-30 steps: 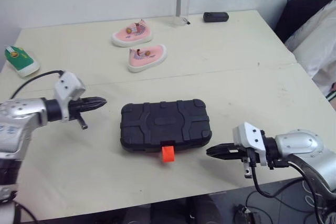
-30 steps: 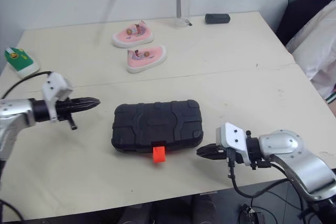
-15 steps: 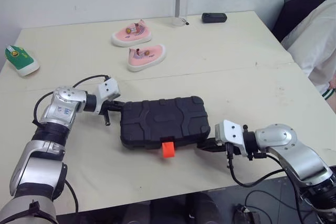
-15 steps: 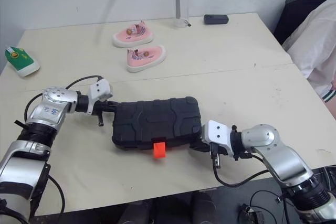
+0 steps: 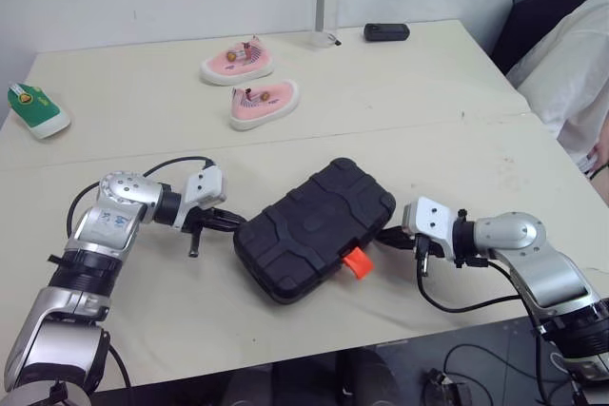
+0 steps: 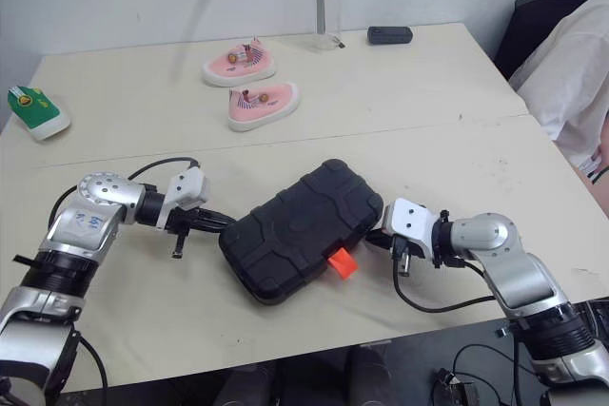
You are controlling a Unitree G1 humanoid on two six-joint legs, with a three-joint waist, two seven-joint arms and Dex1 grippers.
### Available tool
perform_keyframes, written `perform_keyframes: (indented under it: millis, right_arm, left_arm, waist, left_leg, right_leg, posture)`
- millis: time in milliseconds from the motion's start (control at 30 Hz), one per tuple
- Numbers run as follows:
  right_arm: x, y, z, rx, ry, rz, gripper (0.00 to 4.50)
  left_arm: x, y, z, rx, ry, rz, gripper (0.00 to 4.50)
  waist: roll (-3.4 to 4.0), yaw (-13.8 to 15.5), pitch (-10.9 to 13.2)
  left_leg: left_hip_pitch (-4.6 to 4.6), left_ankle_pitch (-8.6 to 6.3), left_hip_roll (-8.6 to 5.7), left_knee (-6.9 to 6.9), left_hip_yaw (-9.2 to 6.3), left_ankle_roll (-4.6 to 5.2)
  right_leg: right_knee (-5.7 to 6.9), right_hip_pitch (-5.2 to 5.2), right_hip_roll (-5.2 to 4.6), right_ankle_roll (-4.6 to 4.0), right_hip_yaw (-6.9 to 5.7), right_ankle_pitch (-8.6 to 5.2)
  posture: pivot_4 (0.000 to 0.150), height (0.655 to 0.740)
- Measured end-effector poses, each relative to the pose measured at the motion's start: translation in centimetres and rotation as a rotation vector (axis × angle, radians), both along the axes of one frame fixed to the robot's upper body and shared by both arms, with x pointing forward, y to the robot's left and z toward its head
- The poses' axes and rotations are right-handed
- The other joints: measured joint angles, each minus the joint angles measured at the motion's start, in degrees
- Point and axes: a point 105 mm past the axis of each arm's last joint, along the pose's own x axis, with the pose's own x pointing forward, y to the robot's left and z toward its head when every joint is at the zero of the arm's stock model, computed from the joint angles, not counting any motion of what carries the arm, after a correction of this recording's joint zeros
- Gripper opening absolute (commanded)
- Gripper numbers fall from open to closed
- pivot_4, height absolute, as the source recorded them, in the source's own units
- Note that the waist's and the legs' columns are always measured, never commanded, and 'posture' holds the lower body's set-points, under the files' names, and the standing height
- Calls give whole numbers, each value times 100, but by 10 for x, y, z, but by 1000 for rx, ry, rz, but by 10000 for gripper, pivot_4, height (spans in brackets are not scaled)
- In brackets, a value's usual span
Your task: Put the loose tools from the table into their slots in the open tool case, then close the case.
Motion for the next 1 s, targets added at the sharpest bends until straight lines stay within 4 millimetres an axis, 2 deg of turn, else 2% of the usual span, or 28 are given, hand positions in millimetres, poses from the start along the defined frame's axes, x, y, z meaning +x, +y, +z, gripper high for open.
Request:
perform_keyframes:
  millis: [100, 167, 233, 300, 333, 400, 500, 600, 767, 1000]
  right_arm:
    - [2, -18, 17, 71, -2, -97, 0]
    - [-3, -21, 34, 144, 3, -116, 0]
    - [-7, -18, 43, 176, 2, -111, 0]
    - [-13, -12, 44, 194, 18, -92, 0]
    - [-15, -10, 44, 199, 24, -82, 0]
    - [-29, 0, 49, 260, 67, -25, 0]
    - [-44, 21, 57, 310, 73, 56, 0]
    - [-50, 38, 49, 335, 109, 80, 0]
    - [-51, 47, 38, 329, 150, 71, 0]
    - [-50, 47, 29, 275, 145, 42, 0]
  left_arm:
    - [-8, 3, 18, -61, 27, 19, 111]
    - [-16, 0, 34, -106, 44, 3, 111]
    - [-22, -14, 48, -143, 41, -50, 111]
    - [-25, -36, 60, -197, 21, -117, 111]
    - [-26, -41, 61, -207, 19, -132, 111]
    - [-28, -59, 57, -218, 35, -183, 111]
    - [-25, -80, 36, -198, 64, -218, 111]
    - [-15, -95, 23, -184, 47, -222, 111]
    - [-7, -100, 22, -163, -7, -246, 111]
    - [-6, -103, 21, -164, -15, -262, 111]
  waist:
    - [0, 8, 0]
    - [0, 15, 0]
    - [0, 23, 0]
    - [0, 73, 0]
    - [0, 78, 0]
    - [2, 109, -1]
    - [1, 124, 0]
    - [1, 134, 0]
    - [2, 137, -1]
    - [2, 150, -1]
  left_leg:
    - [-1, 0, 1, 0, -9, 0]
    - [0, 0, 2, 1, -18, 0]
    - [3, 0, 1, 2, -25, 0]
    - [4, 0, -2, 6, -25, 0]
    - [4, 0, -3, 6, -24, 0]
    - [8, -1, -2, 5, -24, 1]
    - [12, 0, -1, 6, -19, 1]
    - [12, 1, -1, 10, -4, -1]
    - [20, 1, -3, 10, -4, 1]
    - [42, 0, -3, 10, -15, 3]
  right_leg:
    - [0, 0, 0, 0, 0, 0]
    - [1, 3, 0, 0, -1, 0]
    - [1, 9, 0, -1, -1, 0]
    - [0, 14, 0, 0, 1, 0]
    - [0, 15, 1, 0, 1, 0]
    - [0, 14, 3, 0, 5, 1]
    - [2, 15, 7, -2, 5, 2]
    - [4, 16, 9, -3, 4, 3]
    - [2, 26, 7, -3, 5, 2]
    - [-5, 59, 7, -3, -2, 2]
  posture:
    - [1500, 7269]
    - [1500, 7269]
    - [1500, 7269]
    - [1500, 7269]
    - [1500, 7269]
    - [1500, 7269]
    - [1500, 7269]
    - [1500, 7269]
    - [1500, 7269]
    - [1500, 7269]
